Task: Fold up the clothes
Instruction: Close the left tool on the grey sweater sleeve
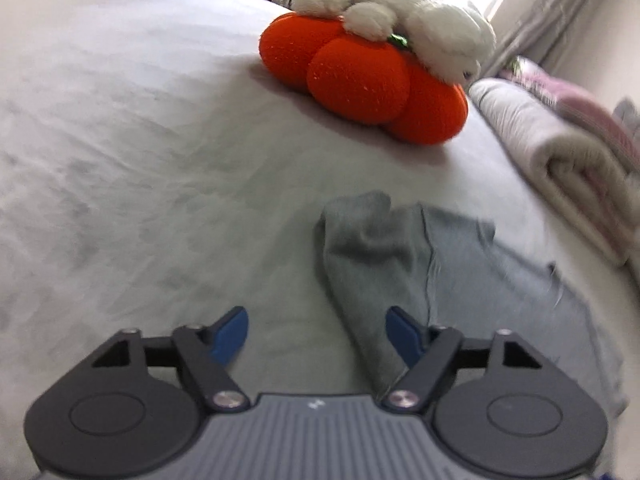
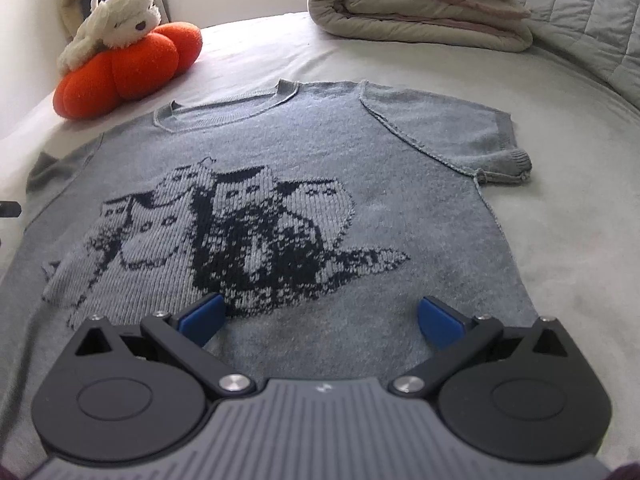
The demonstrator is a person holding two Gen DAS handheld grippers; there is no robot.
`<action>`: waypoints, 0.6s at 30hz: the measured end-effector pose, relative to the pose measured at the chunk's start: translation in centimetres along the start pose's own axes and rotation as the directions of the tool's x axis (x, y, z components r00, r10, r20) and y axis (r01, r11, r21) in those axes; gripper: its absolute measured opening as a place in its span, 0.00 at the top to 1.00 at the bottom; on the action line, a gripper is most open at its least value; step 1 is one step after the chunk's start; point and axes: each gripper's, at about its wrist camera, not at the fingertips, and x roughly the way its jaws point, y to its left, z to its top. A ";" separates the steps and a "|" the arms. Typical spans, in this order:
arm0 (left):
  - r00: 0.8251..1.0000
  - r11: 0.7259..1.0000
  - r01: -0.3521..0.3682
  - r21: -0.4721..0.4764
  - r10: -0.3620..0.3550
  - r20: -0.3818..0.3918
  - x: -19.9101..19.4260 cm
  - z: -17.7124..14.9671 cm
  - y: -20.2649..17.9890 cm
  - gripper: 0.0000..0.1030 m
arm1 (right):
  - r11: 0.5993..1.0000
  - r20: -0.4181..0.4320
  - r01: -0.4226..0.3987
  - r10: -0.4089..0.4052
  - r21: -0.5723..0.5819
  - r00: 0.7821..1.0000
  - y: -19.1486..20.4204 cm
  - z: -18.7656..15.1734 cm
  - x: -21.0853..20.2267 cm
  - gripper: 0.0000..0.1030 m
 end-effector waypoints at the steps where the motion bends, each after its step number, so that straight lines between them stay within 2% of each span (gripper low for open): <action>1: 1.000 0.999 0.023 -0.030 -0.023 -0.003 0.3 0.3 0.3 0.43 | 1.000 0.000 0.000 0.000 0.004 1.000 -0.1 0.1 0.1 0.00; 6: 0.990 0.973 0.139 -0.187 -0.143 -0.009 1.7 1.3 1.7 0.66 | 1.000 0.001 -0.009 0.009 0.018 1.000 -0.6 0.3 0.1 0.00; 8: 0.983 0.956 0.174 -0.237 -0.181 -0.011 2.3 1.3 1.8 0.83 | 1.000 0.001 -0.013 0.013 0.025 1.000 -0.7 0.4 0.1 0.00; 10: 0.980 0.950 0.194 -0.246 -0.198 0.006 2.5 1.1 1.4 0.96 | 1.000 0.002 -0.013 0.013 0.024 1.000 -0.7 0.4 0.1 0.00; 12: 0.975 0.946 0.220 -0.239 -0.218 0.038 2.4 1.0 0.8 0.97 | 1.000 0.002 -0.011 0.011 0.020 1.000 -0.6 0.4 0.1 0.00; 15: 0.958 0.944 0.282 -0.172 -0.269 0.094 1.3 0.9 -0.7 0.97 | 1.000 0.002 -0.009 0.009 0.016 1.000 -0.5 0.4 0.1 0.00; 18: 0.940 0.935 0.338 -0.108 -0.329 0.095 0.7 0.5 -2.4 0.97 | 1.000 0.003 -0.008 0.008 0.012 1.000 -0.5 0.4 0.1 0.00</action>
